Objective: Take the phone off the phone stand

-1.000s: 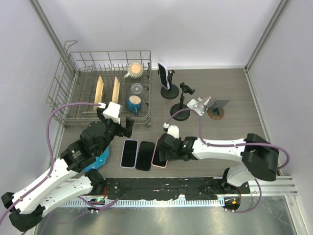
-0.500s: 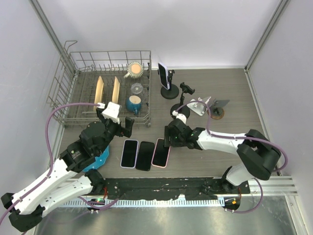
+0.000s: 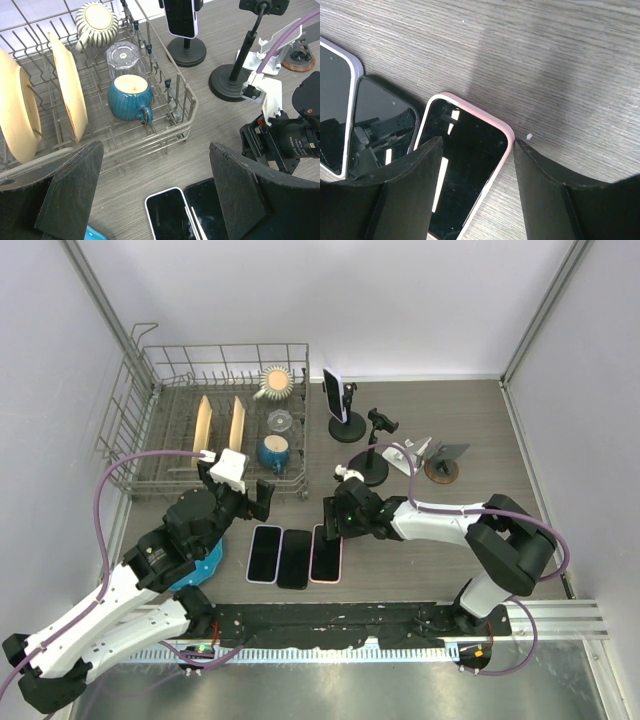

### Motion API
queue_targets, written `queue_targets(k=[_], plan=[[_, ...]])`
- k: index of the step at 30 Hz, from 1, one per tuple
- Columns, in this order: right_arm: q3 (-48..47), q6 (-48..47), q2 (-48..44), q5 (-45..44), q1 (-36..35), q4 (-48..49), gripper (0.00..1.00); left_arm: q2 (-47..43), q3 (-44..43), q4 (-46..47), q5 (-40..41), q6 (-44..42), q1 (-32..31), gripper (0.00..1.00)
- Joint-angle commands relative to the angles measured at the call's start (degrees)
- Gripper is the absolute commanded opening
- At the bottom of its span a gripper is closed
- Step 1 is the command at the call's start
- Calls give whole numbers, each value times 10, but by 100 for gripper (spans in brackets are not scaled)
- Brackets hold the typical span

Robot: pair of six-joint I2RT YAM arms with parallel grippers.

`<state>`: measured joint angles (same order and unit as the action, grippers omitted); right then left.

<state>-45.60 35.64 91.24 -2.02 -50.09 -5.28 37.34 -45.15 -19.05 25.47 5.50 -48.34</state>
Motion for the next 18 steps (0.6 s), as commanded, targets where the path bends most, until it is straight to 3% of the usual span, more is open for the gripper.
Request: queue_targets(k=[1, 5, 18], plan=[[-22, -14, 2, 23, -9, -12, 64, -5, 1, 26, -3, -7, 2, 91], [-34, -22, -7, -16, -8, -25, 64, -6, 1, 27, -2, -7, 2, 91], [-96, -65, 46, -17, -1, -25, 64, -10, 1, 26, -1, -8, 2, 91]])
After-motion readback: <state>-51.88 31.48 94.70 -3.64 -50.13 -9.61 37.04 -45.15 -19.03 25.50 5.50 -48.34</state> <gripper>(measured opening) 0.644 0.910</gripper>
